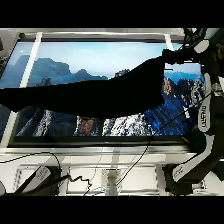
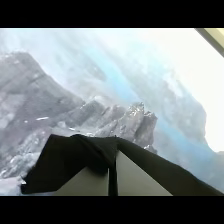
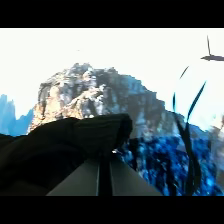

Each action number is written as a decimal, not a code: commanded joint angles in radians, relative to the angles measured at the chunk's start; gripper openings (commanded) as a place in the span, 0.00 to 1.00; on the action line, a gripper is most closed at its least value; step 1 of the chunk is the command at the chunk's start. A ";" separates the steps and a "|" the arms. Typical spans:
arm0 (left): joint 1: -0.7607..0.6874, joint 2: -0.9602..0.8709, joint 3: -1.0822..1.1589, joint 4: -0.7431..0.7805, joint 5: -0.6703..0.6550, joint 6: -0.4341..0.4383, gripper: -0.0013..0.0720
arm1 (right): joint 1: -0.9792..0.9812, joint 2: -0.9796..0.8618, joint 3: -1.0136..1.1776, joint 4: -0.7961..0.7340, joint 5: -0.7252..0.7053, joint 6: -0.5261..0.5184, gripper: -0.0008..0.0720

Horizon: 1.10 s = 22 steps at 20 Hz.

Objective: Fold the clothes and pants, and hang the long-sleeved shirts on hangers.

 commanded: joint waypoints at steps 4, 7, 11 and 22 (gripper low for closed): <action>-0.020 0.003 0.000 0.188 -0.138 -0.013 0.03 | -0.031 0.009 0.001 -0.019 0.059 0.024 0.04; -0.016 0.003 0.000 0.437 -0.248 -0.087 0.03 | -0.031 0.009 0.001 -0.019 0.062 0.024 0.04; -0.019 -0.005 0.000 0.620 -0.316 -0.080 0.03 | -0.031 0.008 0.001 -0.021 0.071 0.024 0.04; -0.010 -0.064 -0.001 0.699 -0.364 -0.226 0.93 | -0.031 0.009 0.001 -0.028 0.107 0.052 0.04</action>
